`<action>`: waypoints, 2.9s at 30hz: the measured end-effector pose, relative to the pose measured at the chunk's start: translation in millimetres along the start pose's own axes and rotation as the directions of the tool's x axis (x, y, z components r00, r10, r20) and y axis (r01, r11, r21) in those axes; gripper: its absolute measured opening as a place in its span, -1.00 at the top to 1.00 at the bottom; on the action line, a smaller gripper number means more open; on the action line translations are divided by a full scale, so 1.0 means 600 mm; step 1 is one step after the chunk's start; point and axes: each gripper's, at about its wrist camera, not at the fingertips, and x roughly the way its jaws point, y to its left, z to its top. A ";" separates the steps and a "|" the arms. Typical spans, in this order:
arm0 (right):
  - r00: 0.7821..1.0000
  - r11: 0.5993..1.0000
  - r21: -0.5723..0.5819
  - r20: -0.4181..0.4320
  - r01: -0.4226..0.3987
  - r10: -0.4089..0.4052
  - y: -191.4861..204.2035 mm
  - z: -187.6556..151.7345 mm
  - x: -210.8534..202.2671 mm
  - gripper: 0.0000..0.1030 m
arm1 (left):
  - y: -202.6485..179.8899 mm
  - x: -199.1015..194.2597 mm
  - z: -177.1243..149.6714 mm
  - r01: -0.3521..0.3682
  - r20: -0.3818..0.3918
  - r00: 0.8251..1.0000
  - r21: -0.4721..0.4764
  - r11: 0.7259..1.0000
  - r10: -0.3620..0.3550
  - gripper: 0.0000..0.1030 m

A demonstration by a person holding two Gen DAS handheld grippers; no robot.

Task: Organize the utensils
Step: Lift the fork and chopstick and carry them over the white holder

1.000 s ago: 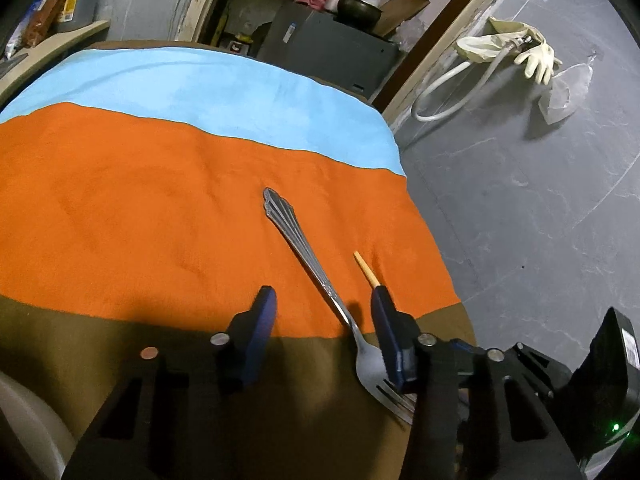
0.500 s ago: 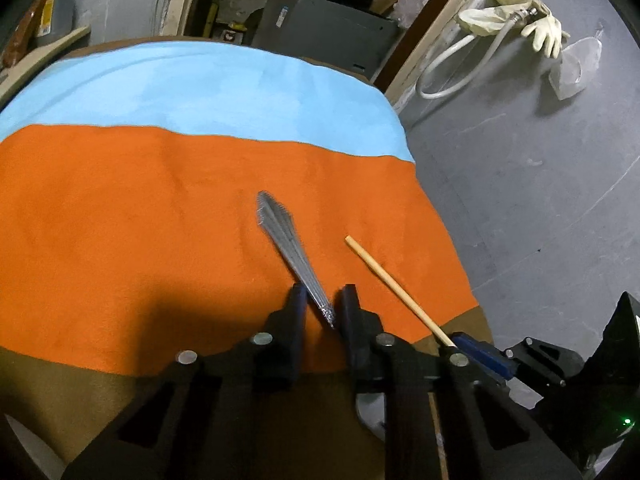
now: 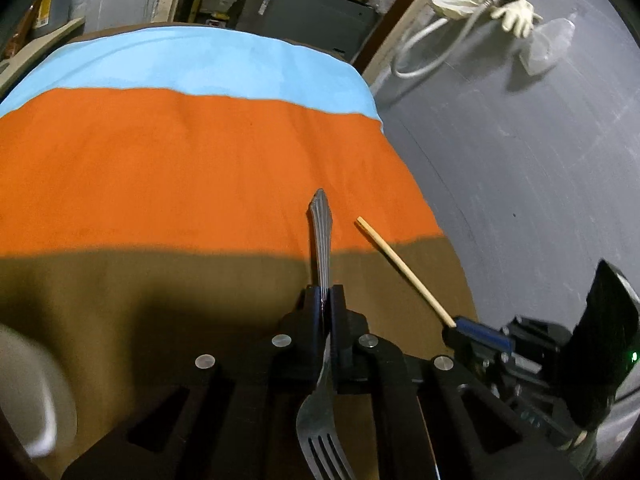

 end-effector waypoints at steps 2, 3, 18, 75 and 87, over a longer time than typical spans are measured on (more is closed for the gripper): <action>1.000 1.000 -0.003 -0.010 -0.005 0.005 0.007 -0.013 -0.008 0.95 | -0.001 -0.017 -0.021 -0.001 -0.004 1.000 0.021 1.000 0.001 0.95; 1.000 1.000 -0.005 -0.015 -0.007 0.007 0.010 -0.018 -0.010 0.95 | 0.000 -0.025 -0.031 -0.003 -0.008 1.000 0.031 1.000 0.003 0.95; 0.997 0.996 -0.094 -0.073 0.009 -0.016 0.032 0.026 0.021 0.80 | -0.044 -0.048 -0.076 -0.128 -0.058 0.987 0.288 0.949 0.151 0.86; 0.522 0.906 -0.206 0.761 -0.369 0.386 0.251 0.214 -0.136 0.94 | -0.002 -0.480 -0.090 -0.260 0.709 0.689 0.050 0.964 0.149 0.95; 0.422 0.897 -0.207 0.825 -0.390 0.374 0.325 0.241 -0.078 0.94 | 0.086 -0.538 -0.108 -0.363 0.757 0.581 -0.086 0.928 0.298 0.95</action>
